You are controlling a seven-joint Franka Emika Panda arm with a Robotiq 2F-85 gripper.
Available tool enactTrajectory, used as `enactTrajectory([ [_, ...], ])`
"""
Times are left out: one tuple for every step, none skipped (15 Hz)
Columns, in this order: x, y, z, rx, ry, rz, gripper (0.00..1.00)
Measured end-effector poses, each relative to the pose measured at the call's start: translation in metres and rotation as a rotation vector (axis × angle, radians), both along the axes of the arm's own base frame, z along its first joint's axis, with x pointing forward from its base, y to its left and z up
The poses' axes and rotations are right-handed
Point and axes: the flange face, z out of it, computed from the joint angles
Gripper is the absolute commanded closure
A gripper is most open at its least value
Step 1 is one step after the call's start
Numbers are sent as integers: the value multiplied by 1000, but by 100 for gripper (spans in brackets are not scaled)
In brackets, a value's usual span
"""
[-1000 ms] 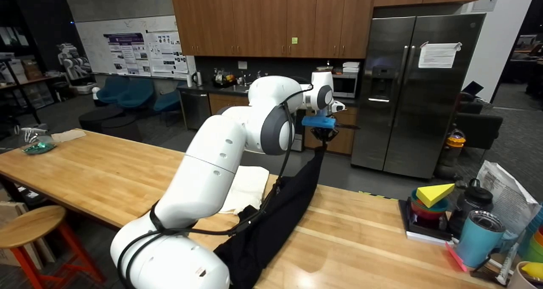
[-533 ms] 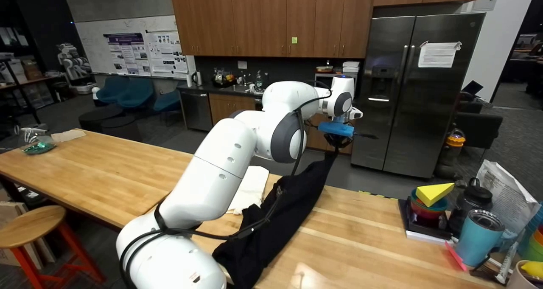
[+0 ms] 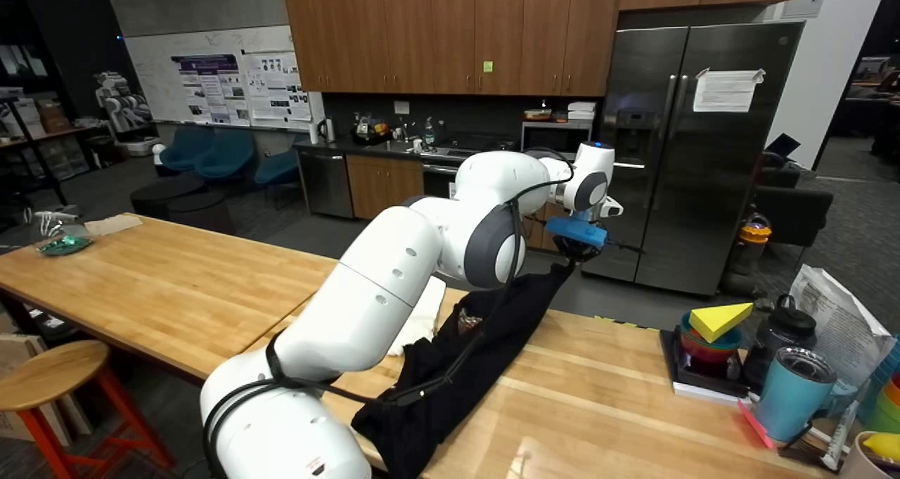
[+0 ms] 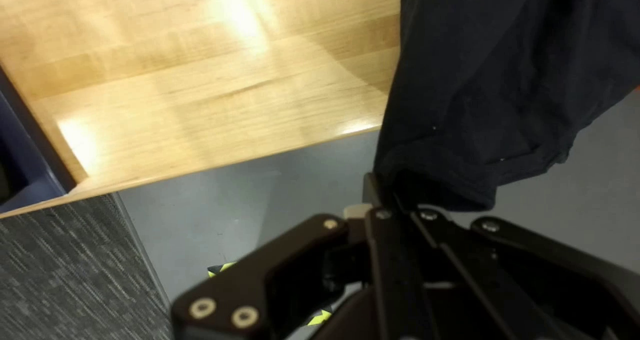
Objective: Unfold the black shirt
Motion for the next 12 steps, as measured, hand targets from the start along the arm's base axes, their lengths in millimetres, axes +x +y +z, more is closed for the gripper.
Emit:
enactTrajectory([
  [-1,-7,-2,3,1,-10,99],
  [-2,-13,-3,4,2,-18,73],
  [-3,-18,-2,4,2,-24,72],
  [-4,-21,-1,5,2,-28,68],
  [-4,-22,1,4,0,-27,61],
  [-3,-22,3,2,-5,-19,55],
  [-3,-20,6,1,-12,5,48],
  [-2,-17,9,1,-19,39,42],
  [-1,-14,13,1,-27,73,34],
  [-1,-12,17,1,-31,103,27],
  [-2,-9,21,2,-30,132,20],
  [-4,-7,24,3,-23,168,14],
])
